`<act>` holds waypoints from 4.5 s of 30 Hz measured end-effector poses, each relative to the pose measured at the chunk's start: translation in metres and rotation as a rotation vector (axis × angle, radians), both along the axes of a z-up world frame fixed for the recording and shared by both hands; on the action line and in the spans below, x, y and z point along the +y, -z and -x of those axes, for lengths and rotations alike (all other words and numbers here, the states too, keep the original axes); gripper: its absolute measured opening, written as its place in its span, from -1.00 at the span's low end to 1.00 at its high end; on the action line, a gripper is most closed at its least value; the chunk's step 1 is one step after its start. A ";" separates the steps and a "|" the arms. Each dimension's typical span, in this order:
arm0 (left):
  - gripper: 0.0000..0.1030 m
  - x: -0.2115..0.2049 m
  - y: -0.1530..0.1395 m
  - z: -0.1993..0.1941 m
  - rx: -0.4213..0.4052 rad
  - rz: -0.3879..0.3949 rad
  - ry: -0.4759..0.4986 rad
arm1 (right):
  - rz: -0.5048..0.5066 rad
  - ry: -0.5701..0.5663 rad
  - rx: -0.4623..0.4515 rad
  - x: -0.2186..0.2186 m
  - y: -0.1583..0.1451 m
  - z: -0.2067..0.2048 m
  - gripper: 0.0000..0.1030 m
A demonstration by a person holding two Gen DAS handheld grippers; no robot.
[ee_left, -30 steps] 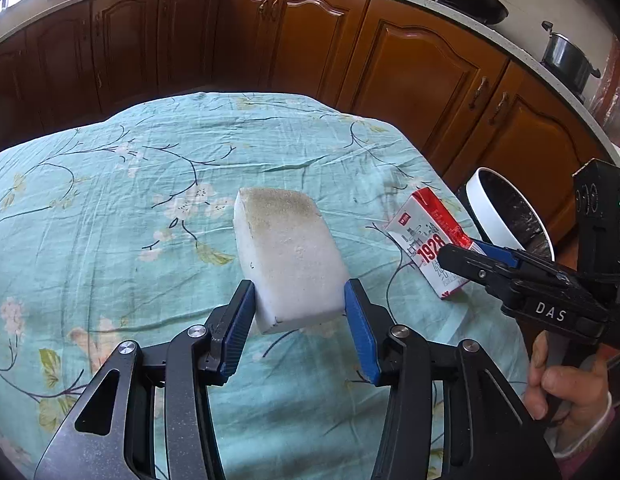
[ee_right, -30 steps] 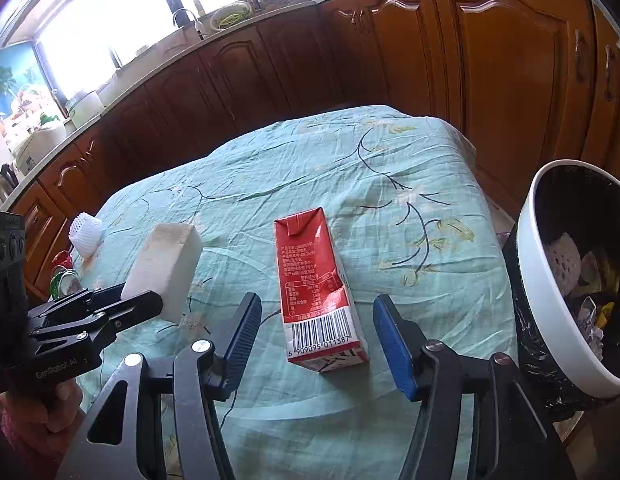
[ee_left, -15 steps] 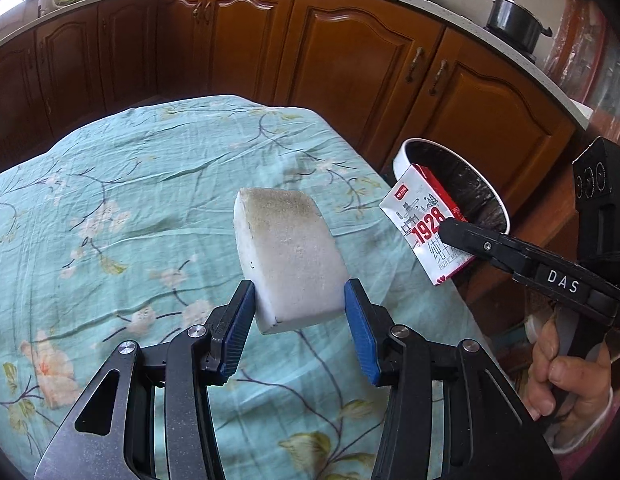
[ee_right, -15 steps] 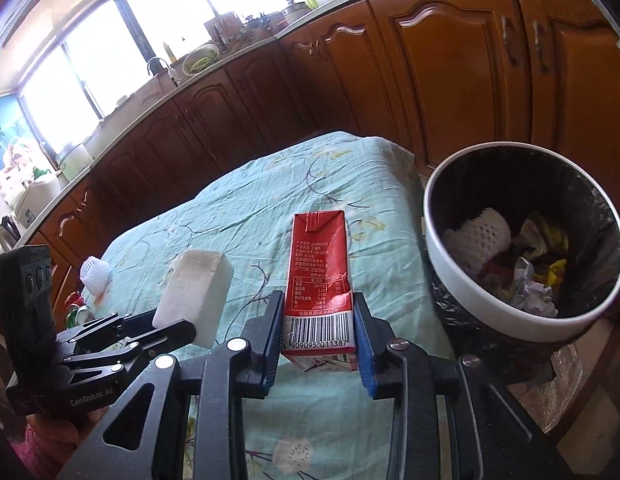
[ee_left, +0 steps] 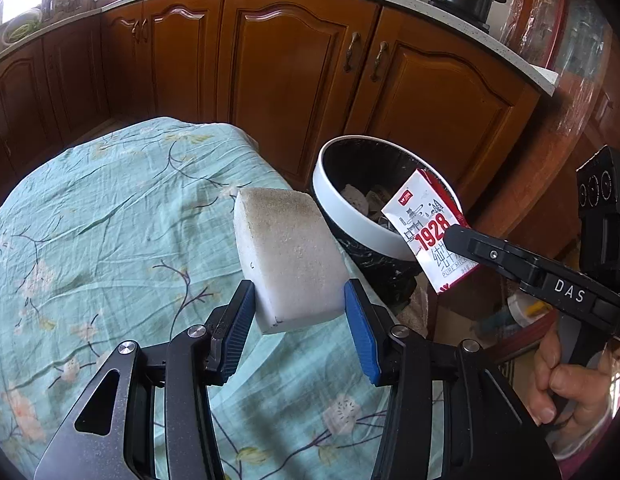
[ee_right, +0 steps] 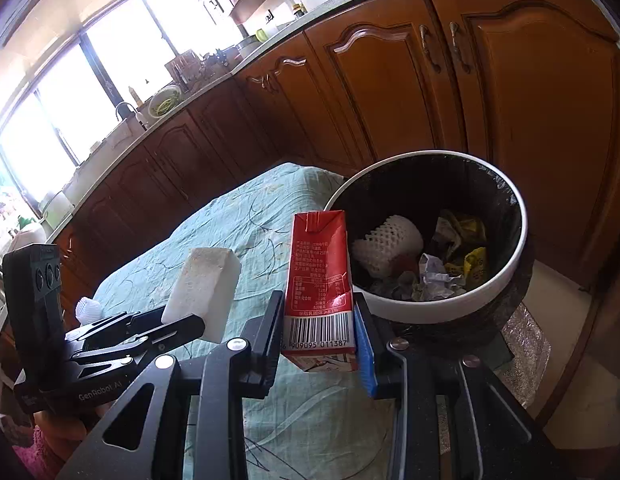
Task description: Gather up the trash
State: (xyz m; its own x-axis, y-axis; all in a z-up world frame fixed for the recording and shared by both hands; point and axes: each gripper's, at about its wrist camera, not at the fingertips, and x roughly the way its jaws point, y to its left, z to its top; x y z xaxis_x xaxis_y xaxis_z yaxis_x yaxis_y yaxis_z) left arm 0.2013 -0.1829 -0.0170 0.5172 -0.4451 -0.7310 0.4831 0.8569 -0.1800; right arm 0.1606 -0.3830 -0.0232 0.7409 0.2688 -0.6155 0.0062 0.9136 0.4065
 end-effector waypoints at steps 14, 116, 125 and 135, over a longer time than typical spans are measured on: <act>-0.12 -0.052 -0.017 -0.020 -0.031 -0.018 0.067 | 0.019 0.081 -0.018 -0.043 -0.011 -0.004 -0.37; 1.00 0.088 0.002 0.140 -0.541 0.008 -0.367 | 0.311 0.224 -0.419 0.100 -0.003 0.147 1.00; 1.00 0.089 0.002 0.142 -0.538 -0.008 -0.378 | 0.296 0.202 -0.428 0.103 -0.003 0.147 1.00; 1.00 0.089 0.002 0.144 -0.539 -0.020 -0.388 | 0.285 0.190 -0.432 0.105 -0.006 0.148 1.00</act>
State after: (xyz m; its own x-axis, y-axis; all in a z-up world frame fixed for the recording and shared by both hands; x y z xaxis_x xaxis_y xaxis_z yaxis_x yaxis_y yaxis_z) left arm 0.0572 -0.0941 -0.0194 0.9327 -0.1421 -0.3315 0.1568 0.9875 0.0178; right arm 0.0130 -0.2778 -0.0172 0.9616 -0.0271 -0.2733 0.0692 0.9869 0.1457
